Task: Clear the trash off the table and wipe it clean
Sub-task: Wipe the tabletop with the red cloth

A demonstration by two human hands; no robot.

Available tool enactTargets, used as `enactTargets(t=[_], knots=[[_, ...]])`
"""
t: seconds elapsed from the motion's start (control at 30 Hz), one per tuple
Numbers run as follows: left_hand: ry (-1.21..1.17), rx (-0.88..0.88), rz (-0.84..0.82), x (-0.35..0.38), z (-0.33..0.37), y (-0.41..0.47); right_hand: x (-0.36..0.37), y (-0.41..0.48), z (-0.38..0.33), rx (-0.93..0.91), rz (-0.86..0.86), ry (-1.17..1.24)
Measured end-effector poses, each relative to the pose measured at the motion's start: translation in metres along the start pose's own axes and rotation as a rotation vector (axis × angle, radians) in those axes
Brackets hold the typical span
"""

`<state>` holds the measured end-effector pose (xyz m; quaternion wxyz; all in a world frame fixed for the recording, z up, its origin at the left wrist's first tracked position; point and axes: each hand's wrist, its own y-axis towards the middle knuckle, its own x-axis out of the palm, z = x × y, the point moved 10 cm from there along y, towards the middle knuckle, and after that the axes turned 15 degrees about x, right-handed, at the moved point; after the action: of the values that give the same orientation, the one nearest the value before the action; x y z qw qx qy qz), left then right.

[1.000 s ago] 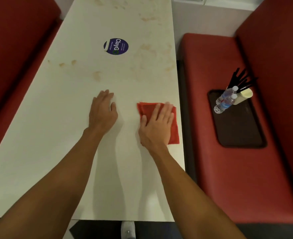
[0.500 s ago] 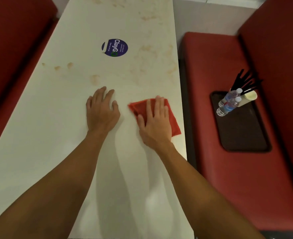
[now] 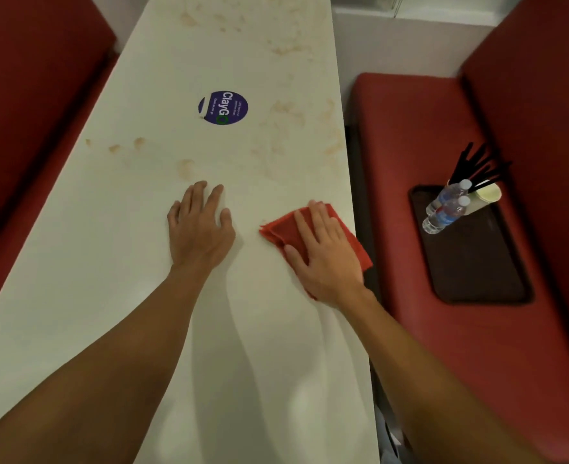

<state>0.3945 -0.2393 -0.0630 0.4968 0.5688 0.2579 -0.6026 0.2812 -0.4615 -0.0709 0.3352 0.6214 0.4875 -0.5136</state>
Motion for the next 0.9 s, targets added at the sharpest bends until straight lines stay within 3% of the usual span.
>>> enactTargets(t=[0.13,0.2,0.37,0.43,0.6,0.73,0.9], knots=[[0.007,-0.006,-0.021,0.001,-0.001,0.0,-0.011,0.044,0.033,0.287,0.06,-0.027],[0.006,-0.013,-0.031,0.002,-0.002,0.001,-0.01,0.069,0.02,0.345,0.05,-0.023],[0.002,-0.022,-0.015,0.0,-0.001,0.002,0.002,0.047,-0.007,-0.022,-0.077,-0.029],[0.0,-0.034,-0.016,-0.005,0.0,0.009,0.0,0.03,0.008,-0.046,-0.091,-0.024],[0.016,-0.027,0.02,-0.008,0.003,0.027,-0.007,0.024,0.018,0.306,0.019,0.109],[0.045,0.004,0.027,0.002,0.0,0.028,-0.002,0.039,0.019,0.378,0.098,0.06],[0.052,0.002,0.011,0.007,-0.002,0.032,-0.014,0.121,0.031,0.482,0.074,0.057]])
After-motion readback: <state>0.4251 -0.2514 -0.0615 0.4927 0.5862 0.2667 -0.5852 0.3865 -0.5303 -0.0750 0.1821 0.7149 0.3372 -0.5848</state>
